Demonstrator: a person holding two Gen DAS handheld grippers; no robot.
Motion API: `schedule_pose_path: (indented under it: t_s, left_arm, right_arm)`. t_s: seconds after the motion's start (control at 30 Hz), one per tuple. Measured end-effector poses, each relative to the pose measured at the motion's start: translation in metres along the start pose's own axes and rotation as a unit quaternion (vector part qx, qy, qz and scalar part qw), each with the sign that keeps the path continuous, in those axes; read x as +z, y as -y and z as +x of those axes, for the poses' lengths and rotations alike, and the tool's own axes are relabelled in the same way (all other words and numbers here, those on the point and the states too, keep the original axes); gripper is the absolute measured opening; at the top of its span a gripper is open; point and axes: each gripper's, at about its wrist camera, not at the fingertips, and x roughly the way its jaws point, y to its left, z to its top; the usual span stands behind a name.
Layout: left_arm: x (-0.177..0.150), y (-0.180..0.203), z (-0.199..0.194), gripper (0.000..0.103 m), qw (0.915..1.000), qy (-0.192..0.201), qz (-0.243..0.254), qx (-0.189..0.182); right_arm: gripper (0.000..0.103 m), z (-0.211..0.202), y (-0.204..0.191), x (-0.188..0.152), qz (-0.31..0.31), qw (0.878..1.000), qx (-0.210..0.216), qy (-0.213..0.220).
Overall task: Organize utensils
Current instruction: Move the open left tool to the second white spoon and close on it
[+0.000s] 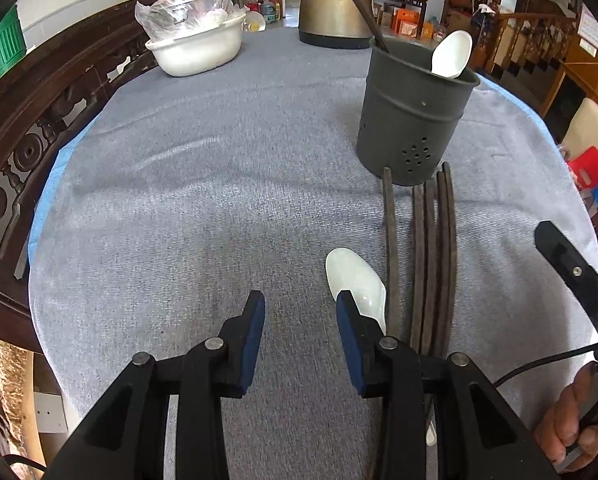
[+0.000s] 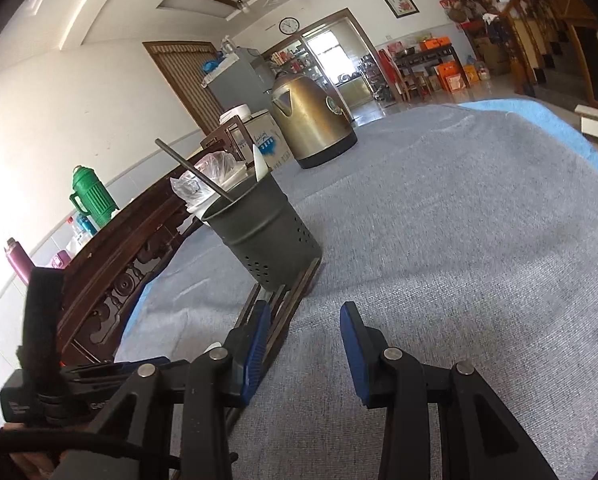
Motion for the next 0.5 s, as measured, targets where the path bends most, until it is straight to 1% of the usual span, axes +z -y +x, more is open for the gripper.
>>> schedule_pose_path:
  t_s: [0.17,0.27,0.37,0.5]
  left_arm:
    - [0.000,-0.007,0.013,0.038,0.9999,-0.013,-0.011,-0.001]
    - [0.001,-0.005,0.012,0.039,1.0000,-0.005,-0.005,0.001]
    - [0.001,-0.004,0.011,0.039,0.9999,-0.006,-0.010,-0.011]
    - [0.004,-0.001,0.008,0.039,0.9998,-0.011,-0.011,-0.014]
  right_arm:
    - [0.039,0.002,0.005,0.001,0.008,1.000,0.011,-0.006]
    - [0.040,0.002,0.009,0.001,0.016,1.000,0.016,-0.007]
    - [0.040,0.002,0.011,0.001,0.022,1.000,0.019,-0.009]
    - [0.040,0.001,0.013,0.001,0.029,0.999,0.022,-0.007]
